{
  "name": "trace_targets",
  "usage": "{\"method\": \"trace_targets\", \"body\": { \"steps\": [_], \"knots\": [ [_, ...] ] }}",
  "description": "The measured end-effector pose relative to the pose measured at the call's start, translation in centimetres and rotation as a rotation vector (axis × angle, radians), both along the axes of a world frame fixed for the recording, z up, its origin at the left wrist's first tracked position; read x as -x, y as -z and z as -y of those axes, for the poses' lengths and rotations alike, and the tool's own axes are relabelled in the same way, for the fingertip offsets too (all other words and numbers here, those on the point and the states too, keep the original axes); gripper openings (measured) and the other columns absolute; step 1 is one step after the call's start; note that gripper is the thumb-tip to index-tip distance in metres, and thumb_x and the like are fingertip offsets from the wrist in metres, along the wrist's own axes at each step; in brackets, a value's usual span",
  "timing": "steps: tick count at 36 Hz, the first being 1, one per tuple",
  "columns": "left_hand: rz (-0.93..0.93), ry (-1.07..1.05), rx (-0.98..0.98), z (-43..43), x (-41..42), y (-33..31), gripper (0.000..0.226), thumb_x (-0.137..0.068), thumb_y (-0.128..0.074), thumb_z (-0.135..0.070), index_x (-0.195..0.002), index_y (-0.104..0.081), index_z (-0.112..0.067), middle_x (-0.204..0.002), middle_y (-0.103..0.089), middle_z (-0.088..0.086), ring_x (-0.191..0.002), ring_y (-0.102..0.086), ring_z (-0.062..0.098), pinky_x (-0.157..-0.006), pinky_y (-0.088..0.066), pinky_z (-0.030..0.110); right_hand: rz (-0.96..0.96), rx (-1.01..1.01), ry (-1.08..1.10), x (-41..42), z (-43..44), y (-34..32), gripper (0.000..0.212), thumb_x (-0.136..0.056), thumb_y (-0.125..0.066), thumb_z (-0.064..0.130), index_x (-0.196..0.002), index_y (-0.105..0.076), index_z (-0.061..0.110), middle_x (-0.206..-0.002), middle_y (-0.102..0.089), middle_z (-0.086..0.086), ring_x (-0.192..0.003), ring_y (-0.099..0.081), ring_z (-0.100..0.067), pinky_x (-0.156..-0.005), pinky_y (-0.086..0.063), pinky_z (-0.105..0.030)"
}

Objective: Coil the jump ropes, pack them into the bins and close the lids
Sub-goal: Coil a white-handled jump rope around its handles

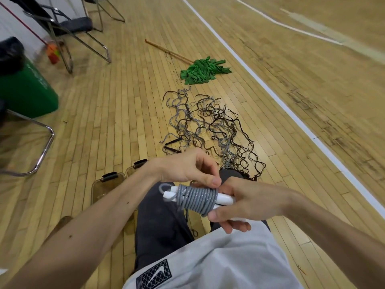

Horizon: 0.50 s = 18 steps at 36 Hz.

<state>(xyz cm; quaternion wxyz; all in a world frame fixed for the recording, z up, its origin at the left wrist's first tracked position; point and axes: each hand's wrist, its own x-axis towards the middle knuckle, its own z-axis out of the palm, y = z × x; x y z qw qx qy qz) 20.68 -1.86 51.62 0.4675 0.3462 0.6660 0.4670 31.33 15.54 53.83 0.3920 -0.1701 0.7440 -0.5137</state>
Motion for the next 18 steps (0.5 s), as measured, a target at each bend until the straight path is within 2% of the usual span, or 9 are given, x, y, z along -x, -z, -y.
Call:
{"method": "trace_targets", "body": {
  "steps": [3, 5, 7, 9, 10, 11, 13, 16, 18],
  "knots": [
    [0.029, 0.021, -0.007, -0.1, -0.4, -0.1, 0.027, -0.075, -0.076, -0.056, -0.079, -0.072, -0.03, -0.076, -0.066, 0.0, -0.067, -0.055, 0.026, -0.061, -0.045, 0.027, -0.008, 0.045, 0.021, -0.1, 0.1, 0.3, 0.031, -0.101, -0.061, 0.015, -0.07, -0.061, 0.021, -0.065, -0.064, 0.001, -0.047, -0.051, -0.012, -0.053, -0.044, -0.031],
    [0.005, -0.043, 0.041, 0.3, 0.0, 1.5, 0.018, -0.081, -0.073, -0.05, -0.078, -0.071, -0.032, -0.074, -0.065, -0.007, -0.065, -0.057, 0.014, -0.06, -0.045, 0.023, -0.006, 0.081, 0.035, -0.1, 0.1, 0.4, 0.039, -0.101, -0.06, 0.014, -0.065, -0.062, 0.03, -0.061, -0.063, 0.005, -0.046, -0.051, -0.012, -0.054, -0.043, -0.031],
    [0.029, -0.114, 0.089, 2.0, 1.0, 4.8, 0.013, -0.089, -0.073, -0.035, -0.08, -0.07, -0.025, -0.072, -0.065, -0.003, -0.07, -0.061, 0.017, -0.061, -0.049, 0.026, 0.004, 0.11, 0.065, -0.1, 0.0, 0.6, 0.041, -0.101, -0.06, 0.013, -0.064, -0.062, 0.03, -0.058, -0.062, 0.01, -0.044, -0.05, -0.009, -0.055, -0.04, -0.031],
    [0.071, -0.266, 0.237, 4.2, 2.3, 7.6, 0.027, -0.076, -0.086, -0.039, -0.077, -0.07, -0.017, -0.065, -0.066, -0.005, -0.081, -0.069, 0.022, -0.073, -0.057, 0.035, 0.007, 0.132, 0.112, 0.0, -0.1, 0.7, 0.031, -0.1, -0.062, 0.013, -0.07, -0.062, 0.021, -0.061, -0.064, 0.005, -0.046, -0.051, -0.01, -0.053, -0.039, -0.028],
    [0.06, -0.255, 0.257, 5.1, 2.6, 8.6, 0.037, -0.066, -0.092, -0.042, -0.069, -0.066, -0.016, -0.059, -0.064, -0.009, -0.072, -0.068, 0.015, -0.077, -0.057, 0.034, 0.012, 0.141, 0.136, 0.1, -0.2, 0.8, 0.024, -0.099, -0.063, 0.013, -0.075, -0.063, 0.015, -0.065, -0.065, 0.0, -0.048, -0.052, -0.012, -0.052, -0.042, -0.027],
    [0.038, -0.266, 0.218, 5.0, 2.0, 8.5, 0.042, -0.066, -0.09, -0.047, -0.065, -0.063, -0.015, -0.057, -0.061, -0.009, -0.059, -0.062, 0.012, -0.074, -0.056, 0.035, 0.026, 0.15, 0.154, 0.2, -0.3, 0.8, 0.017, -0.098, -0.065, 0.013, -0.081, -0.063, 0.011, -0.069, -0.065, -0.006, -0.05, -0.053, -0.014, -0.052, -0.044, -0.026],
    [-0.002, -0.256, 0.071, 3.0, 0.2, 6.1, 0.043, -0.09, -0.069, -0.044, -0.078, -0.061, -0.004, -0.068, -0.059, -0.006, -0.058, -0.048, 0.021, -0.058, -0.044, 0.032, 0.066, 0.167, 0.179, 0.3, -0.4, 1.1, 0.008, -0.096, -0.067, 0.009, -0.094, -0.06, 0.006, -0.075, -0.065, -0.01, -0.052, -0.054, -0.016, -0.056, -0.048, -0.027],
    [-0.058, -0.309, -0.016, 1.6, -1.3, 3.5, 0.021, -0.099, -0.056, -0.027, -0.096, -0.06, -0.007, -0.084, -0.059, 0.004, -0.071, -0.05, 0.023, -0.06, -0.046, 0.027, 0.136, 0.194, 0.243, 0.2, -0.4, 1.7, 0.032, -0.093, -0.069, 0.005, -0.118, -0.049, 0.004, -0.077, -0.066, -0.009, -0.054, -0.055, -0.017, -0.059, -0.05, -0.03],
    [-0.06, -0.344, -0.02, 2.1, -1.4, 3.3, 0.008, -0.101, -0.054, -0.014, -0.096, -0.06, -0.015, -0.082, -0.062, -0.004, -0.067, -0.054, 0.012, -0.057, -0.047, 0.021, 0.147, 0.211, 0.302, 0.3, -0.3, 2.1, 0.048, -0.091, -0.07, 0.002, -0.128, -0.039, 0.005, -0.075, -0.066, -0.008, -0.054, -0.055, -0.017, -0.056, -0.048, -0.027]
  ]
}}
